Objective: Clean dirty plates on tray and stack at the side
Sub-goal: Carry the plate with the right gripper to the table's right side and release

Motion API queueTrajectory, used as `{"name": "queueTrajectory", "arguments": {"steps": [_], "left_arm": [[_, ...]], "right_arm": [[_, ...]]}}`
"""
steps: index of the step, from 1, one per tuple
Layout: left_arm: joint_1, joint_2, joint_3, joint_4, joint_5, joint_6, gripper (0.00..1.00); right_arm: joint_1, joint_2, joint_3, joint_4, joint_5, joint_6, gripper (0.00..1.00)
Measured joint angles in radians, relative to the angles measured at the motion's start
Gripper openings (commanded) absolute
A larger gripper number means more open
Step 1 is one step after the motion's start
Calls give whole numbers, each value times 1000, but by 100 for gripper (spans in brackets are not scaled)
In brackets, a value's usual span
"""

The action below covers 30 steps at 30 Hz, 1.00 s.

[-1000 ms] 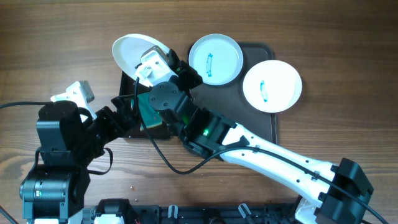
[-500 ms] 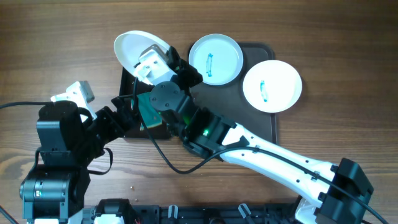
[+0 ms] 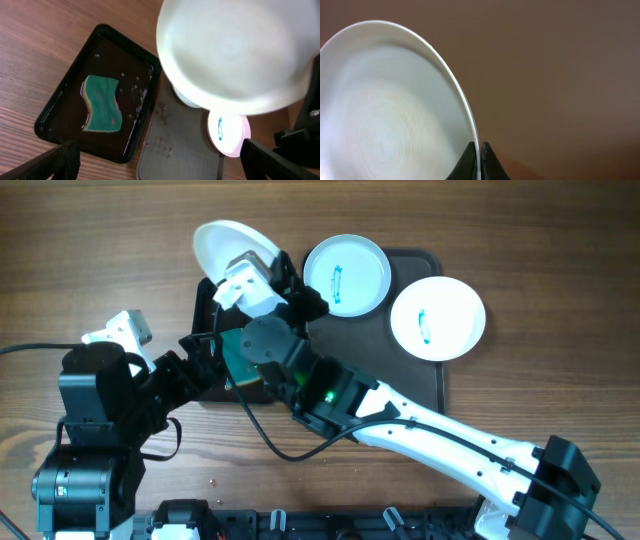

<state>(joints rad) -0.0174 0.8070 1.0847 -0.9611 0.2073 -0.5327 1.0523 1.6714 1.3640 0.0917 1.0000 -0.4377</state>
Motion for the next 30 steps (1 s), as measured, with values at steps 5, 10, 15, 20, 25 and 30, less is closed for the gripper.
{"name": "queueTrajectory", "arguments": {"steps": [5,10,15,20,25,30], "left_arm": [[0,0,0,0,0,0,100],[0,0,0,0,0,0,100],[0,0,0,0,0,0,100],[0,0,0,0,0,0,100],[0,0,0,0,0,0,100],[0,0,0,0,0,0,100]], "right_arm": [[-1,-2,3,-394,-18,369,4],[-63,-2,2,-578,-256,708,4],[-249,-4,2,-649,-600,931,4],[-539,-80,2,-725,-955,1069,4],[-785,-232,2,-826,-1088,1113,4],[-1022,-340,2,-958,-1143,1118,4]]}}
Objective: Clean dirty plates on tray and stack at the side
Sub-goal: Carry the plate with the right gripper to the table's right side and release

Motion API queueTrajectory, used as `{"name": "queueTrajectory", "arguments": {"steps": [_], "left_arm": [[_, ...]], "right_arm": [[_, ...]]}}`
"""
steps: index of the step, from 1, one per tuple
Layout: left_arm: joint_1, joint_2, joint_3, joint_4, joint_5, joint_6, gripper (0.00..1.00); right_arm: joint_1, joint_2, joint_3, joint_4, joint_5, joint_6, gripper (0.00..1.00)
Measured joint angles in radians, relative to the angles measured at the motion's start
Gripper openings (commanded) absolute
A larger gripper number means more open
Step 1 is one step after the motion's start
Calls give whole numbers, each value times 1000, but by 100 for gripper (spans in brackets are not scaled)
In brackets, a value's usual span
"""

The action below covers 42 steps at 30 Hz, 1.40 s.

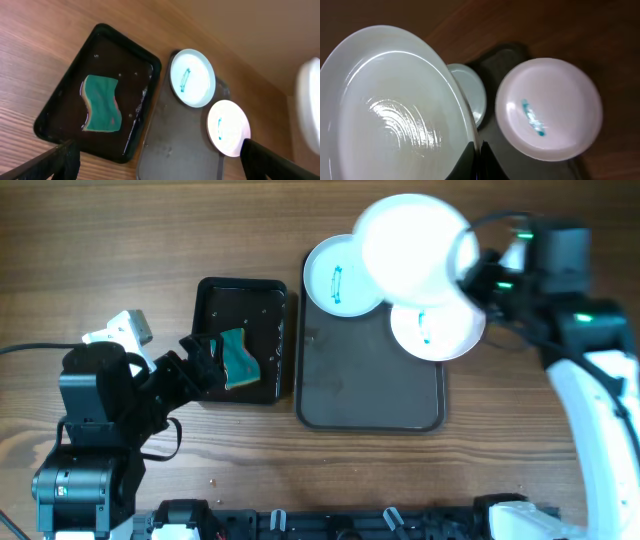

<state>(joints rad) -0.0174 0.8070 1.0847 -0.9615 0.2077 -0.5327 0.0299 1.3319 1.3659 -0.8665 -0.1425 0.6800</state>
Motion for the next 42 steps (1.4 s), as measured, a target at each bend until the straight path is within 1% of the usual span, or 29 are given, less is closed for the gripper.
{"name": "queueTrajectory", "arguments": {"steps": [5,12,15,20,29,30,32,33,37,42], "left_arm": [[0,0,0,0,0,0,100],[0,0,0,0,0,0,100],[0,0,0,0,0,0,100],[0,0,0,0,0,0,100],[0,0,0,0,0,0,100],[0,0,0,0,0,0,100],[0,0,0,0,0,0,100],[0,0,0,0,0,0,100],[0,0,0,0,0,0,100],[0,0,0,0,0,0,100]], "right_arm": [[-213,-2,-1,-117,-14,-54,4],[-439,16,-13,-137,-22,-111,4],[-525,60,-31,-144,-21,-122,4],[-580,175,-36,-132,-10,-123,4],[-634,451,-36,-98,101,-90,4],[-640,478,-36,-99,112,-90,9],[-651,513,-38,-99,125,-87,30],[-656,523,-39,-99,133,-90,34],[-660,527,-40,-96,143,-116,40],[-639,497,-40,-90,84,-206,41]]}}
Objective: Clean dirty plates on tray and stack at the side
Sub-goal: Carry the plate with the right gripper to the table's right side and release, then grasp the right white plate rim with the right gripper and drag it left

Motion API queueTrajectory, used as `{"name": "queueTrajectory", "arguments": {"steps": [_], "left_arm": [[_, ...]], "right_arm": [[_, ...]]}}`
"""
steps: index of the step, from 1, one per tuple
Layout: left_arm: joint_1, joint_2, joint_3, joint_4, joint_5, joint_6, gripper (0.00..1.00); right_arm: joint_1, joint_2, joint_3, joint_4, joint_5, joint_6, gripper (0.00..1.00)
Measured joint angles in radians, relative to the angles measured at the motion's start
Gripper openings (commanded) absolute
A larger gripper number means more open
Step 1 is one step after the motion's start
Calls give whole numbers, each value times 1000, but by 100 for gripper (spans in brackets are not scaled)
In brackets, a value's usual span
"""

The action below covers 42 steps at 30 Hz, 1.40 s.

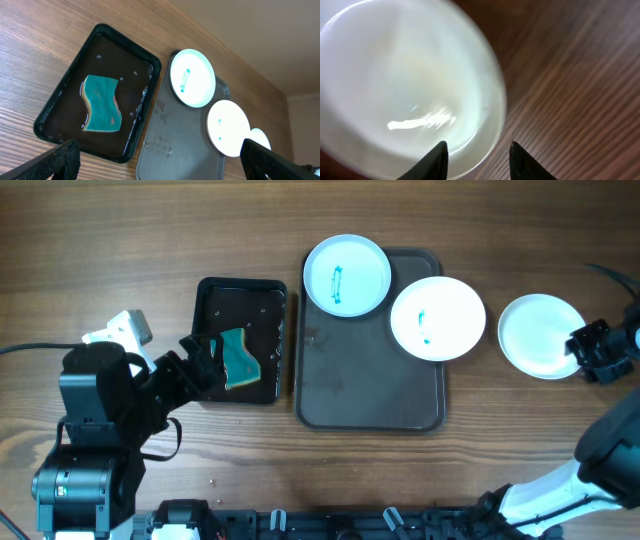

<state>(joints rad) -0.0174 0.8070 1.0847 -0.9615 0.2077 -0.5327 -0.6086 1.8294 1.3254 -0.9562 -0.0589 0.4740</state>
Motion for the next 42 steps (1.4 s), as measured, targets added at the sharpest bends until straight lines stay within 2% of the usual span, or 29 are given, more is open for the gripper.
{"name": "queueTrajectory", "arguments": {"steps": [4,9,15,19,22,28,42], "left_arm": [[0,0,0,0,0,0,100],[0,0,0,0,0,0,100],[0,0,0,0,0,0,100],[0,0,0,0,0,0,100],[0,0,0,0,0,0,100],[0,0,0,0,0,0,100],[0,0,0,0,0,0,100]], "right_arm": [[98,-125,-2,15,-58,-95,42],[303,-262,-2,54,-99,-212,45],[472,-209,-2,173,-38,-293,52],[499,-89,-2,233,12,-344,50],[496,-11,-2,254,11,-391,41],[494,68,-2,238,8,-419,4],[492,32,-3,96,-22,-381,4]]}}
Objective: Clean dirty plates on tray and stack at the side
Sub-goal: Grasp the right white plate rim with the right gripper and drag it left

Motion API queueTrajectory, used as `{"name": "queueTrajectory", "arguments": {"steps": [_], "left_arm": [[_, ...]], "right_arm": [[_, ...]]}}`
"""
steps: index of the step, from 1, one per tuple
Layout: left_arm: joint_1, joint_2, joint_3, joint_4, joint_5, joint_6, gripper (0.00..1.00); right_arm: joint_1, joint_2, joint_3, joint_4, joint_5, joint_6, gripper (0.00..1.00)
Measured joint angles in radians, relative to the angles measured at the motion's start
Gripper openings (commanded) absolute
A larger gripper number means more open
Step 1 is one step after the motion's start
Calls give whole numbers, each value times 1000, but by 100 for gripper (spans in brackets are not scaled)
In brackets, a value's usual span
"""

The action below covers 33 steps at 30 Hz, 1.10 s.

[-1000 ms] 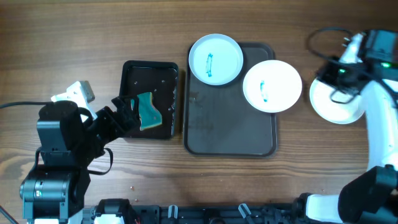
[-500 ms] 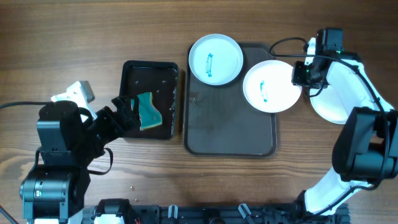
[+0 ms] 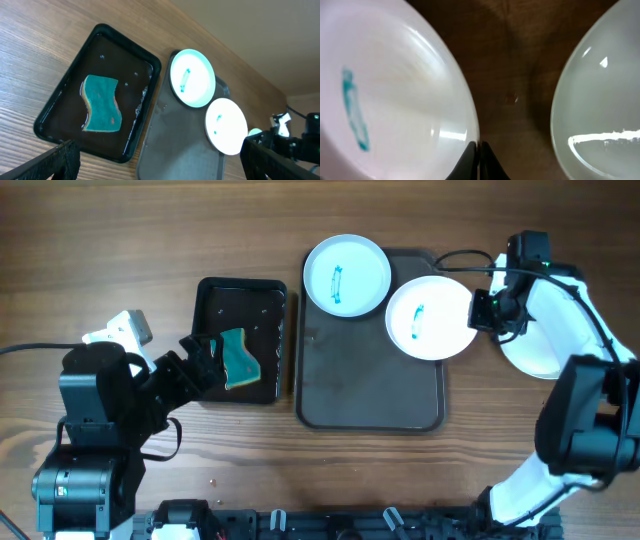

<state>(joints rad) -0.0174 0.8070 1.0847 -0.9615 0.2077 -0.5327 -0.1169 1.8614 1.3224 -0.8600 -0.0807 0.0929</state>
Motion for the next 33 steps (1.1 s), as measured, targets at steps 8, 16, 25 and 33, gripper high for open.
{"name": "queueTrajectory", "arguments": {"steps": [8,16,25,33], "left_arm": [[0,0,0,0,0,0,100],[0,0,0,0,0,0,100],[0,0,0,0,0,0,100],[0,0,0,0,0,0,100]], "right_arm": [[15,-223,-1,-191,-100,11,4],[200,-236,-96,-196,-85,76,41],[86,-227,-150,165,19,141,52],[8,-87,-150,196,-1,114,11]]}}
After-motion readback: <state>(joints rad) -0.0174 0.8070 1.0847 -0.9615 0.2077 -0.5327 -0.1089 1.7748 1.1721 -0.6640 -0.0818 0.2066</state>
